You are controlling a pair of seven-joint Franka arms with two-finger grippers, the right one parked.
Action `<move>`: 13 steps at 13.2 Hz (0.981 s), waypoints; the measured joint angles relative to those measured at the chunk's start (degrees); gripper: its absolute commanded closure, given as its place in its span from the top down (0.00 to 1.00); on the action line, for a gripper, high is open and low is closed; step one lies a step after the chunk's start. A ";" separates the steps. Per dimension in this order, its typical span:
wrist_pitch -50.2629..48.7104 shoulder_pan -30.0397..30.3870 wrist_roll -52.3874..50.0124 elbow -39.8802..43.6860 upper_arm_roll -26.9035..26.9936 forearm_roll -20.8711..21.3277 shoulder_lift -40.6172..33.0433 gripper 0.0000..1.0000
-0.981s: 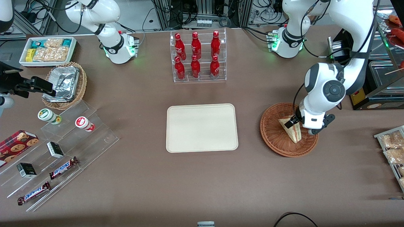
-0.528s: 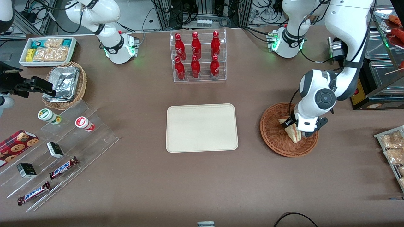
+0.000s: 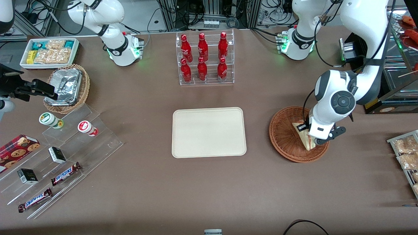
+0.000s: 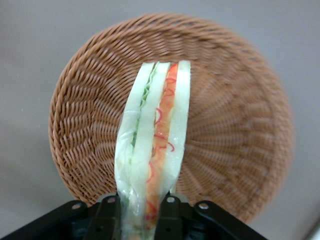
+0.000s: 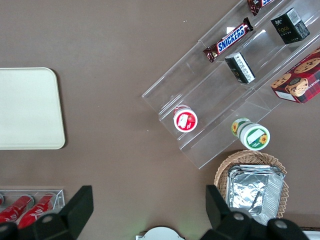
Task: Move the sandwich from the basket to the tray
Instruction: 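Lift the sandwich and carry it with the left gripper over the tray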
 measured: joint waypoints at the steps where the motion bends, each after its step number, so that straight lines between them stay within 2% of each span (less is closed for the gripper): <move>1: -1.46 -0.38 1.20 2.01 -1.27 0.00 0.07 0.00; 5: -2.13 -7.30 1.23 8.70 -5.60 -0.02 4.42 0.00; 13: -6.53 -25.40 -11.07 32.04 -5.67 0.50 24.69 0.00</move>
